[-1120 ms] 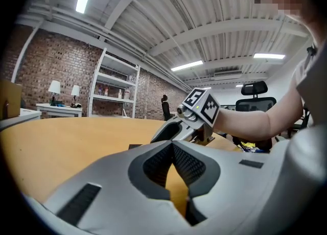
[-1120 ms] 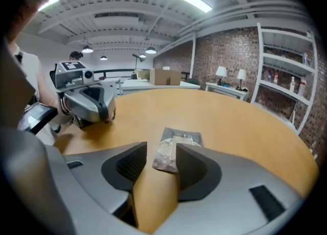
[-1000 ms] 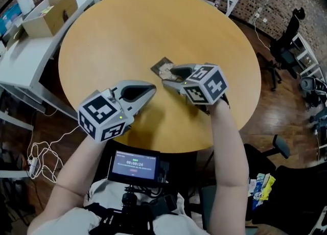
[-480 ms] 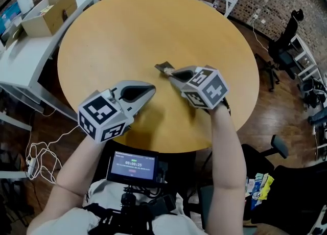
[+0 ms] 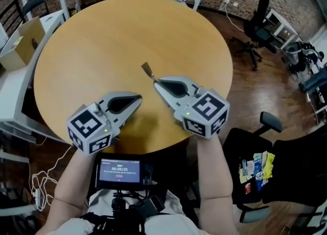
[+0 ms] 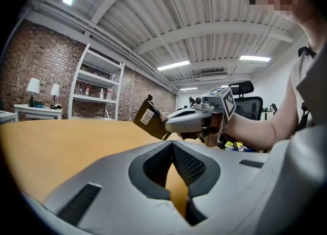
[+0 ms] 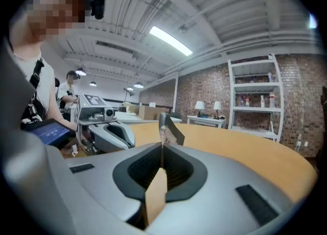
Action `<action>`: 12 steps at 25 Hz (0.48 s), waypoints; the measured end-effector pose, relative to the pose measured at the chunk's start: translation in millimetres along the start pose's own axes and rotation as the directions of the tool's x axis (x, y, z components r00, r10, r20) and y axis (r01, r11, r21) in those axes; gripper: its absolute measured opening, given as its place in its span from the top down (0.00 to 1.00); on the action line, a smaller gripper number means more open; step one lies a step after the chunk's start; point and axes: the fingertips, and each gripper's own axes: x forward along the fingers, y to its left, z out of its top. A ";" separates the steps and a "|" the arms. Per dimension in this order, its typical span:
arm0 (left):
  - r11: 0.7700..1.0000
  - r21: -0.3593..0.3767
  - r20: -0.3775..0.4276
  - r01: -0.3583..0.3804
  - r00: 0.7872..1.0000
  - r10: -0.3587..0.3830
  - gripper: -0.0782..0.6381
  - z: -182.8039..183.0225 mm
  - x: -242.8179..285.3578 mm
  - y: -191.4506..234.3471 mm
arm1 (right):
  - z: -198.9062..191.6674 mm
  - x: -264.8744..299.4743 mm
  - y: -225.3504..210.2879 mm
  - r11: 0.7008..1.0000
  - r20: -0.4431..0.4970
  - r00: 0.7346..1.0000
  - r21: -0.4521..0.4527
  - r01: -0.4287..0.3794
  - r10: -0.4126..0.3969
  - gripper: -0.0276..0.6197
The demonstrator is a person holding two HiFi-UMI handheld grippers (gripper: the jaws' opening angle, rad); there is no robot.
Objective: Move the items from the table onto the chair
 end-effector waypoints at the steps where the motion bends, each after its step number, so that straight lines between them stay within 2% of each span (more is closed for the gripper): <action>1: 1.000 -0.005 -0.008 -0.007 1.000 0.007 0.88 -0.1 -3.6 -7.9 | -1.5 -8.7 6.4 1.000 0.034 0.999 0.028 -0.006 0.005 0.95; 3: 1.000 0.003 0.002 0.004 1.000 -0.004 0.88 4.0 4.8 -20.6 | -9.3 -29.8 6.9 0.999 0.074 0.997 0.052 0.013 -0.016 0.95; 6: 0.996 0.035 0.037 0.088 0.995 -0.089 0.88 12.8 50.6 -39.6 | -20.7 -74.2 -16.2 0.992 0.102 0.988 0.054 0.112 -0.117 0.95; 12: 0.980 0.033 0.047 0.196 0.979 -0.197 0.88 20.8 102.5 -81.9 | -43.6 -136.1 -32.5 0.970 0.066 0.968 0.007 0.244 -0.244 0.95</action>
